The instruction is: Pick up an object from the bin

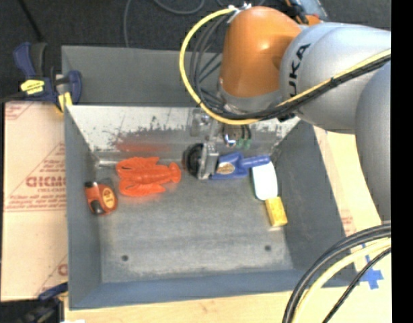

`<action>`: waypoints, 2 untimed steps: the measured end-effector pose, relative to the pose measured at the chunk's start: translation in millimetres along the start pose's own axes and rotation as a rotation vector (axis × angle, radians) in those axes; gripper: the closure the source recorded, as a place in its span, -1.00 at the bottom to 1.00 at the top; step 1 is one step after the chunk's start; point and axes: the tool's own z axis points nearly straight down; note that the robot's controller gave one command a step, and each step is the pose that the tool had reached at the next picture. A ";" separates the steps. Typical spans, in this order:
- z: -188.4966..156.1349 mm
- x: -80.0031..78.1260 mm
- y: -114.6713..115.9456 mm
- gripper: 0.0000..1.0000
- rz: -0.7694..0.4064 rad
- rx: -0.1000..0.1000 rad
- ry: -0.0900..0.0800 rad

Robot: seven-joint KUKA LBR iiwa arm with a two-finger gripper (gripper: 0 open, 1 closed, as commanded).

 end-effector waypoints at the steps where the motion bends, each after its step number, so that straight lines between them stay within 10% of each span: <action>1: -5.4 -0.8 -0.2 -1.00 0.001 -0.001 -0.007; 2: 63.0 -2.0 27.0 -1.00 -0.075 0.001 -0.011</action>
Offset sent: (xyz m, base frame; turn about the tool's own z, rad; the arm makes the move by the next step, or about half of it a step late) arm -0.0010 0.0571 -0.1370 -0.1594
